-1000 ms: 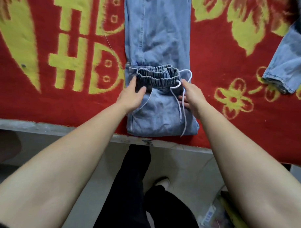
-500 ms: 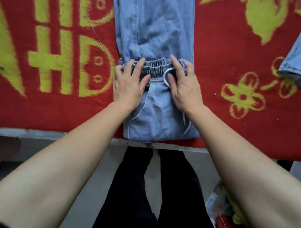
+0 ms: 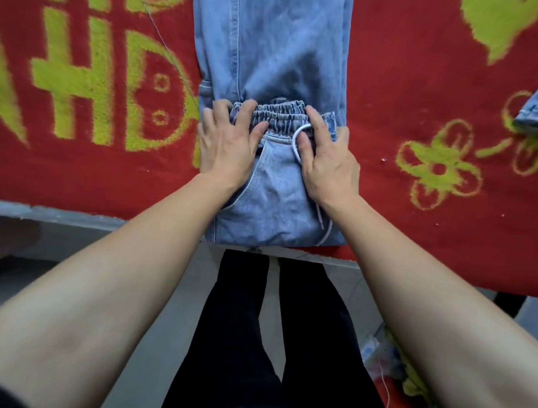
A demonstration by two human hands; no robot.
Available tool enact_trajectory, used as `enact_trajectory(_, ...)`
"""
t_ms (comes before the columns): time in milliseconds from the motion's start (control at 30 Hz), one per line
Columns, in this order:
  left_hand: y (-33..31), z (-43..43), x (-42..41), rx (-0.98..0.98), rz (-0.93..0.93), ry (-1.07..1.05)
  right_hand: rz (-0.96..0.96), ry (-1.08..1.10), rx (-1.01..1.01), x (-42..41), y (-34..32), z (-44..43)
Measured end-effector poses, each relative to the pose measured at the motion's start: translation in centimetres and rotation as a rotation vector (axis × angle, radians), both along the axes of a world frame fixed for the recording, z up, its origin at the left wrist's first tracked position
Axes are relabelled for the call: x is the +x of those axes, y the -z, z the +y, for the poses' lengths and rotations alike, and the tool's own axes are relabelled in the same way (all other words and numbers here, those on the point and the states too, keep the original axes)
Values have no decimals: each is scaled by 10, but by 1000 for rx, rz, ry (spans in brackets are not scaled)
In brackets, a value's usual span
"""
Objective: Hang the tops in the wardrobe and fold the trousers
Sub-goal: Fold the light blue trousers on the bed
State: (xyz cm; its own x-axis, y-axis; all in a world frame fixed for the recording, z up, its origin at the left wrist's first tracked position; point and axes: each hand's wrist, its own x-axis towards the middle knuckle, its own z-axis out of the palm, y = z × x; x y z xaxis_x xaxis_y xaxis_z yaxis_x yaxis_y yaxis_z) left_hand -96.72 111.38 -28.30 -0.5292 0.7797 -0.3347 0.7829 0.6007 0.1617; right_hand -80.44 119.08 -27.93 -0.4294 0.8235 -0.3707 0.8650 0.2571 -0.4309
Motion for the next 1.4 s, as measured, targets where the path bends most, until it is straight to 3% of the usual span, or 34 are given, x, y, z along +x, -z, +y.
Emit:
enact_trajectory(200,-16,-23,29,181,-73,-138,-11,-21,31,3,-13,-13)
enact_trajectory(367,-9,-41,29,-13,-135,-175,-39,-154,21,5,-14,-22)
enact_trajectory(467,2,-30,11,-48,-113,-87,-88,-186,4,2,2,-9)
enact_trajectory(567,-1,-33,3,98,-140,-37,-64,-182,84,2,2,-13)
enact_trajectory(700,-26,-63,20,421,54,-126,57,-179,389,34,-17,-46)
enact_trajectory(800,-44,-98,48,535,-17,41,139,-360,460,66,-27,-76)
enact_trajectory(867,-47,-122,62,455,-99,247,113,-558,392,87,-30,-94)
enact_trajectory(1000,-26,-140,59,-17,-62,519,-155,-710,268,103,-23,-93)
enact_trajectory(1167,-18,-117,48,-267,-15,540,-191,-658,145,80,-21,-74)
enact_trajectory(1400,-74,-91,30,-400,-296,477,-212,-621,-126,59,-80,-53)
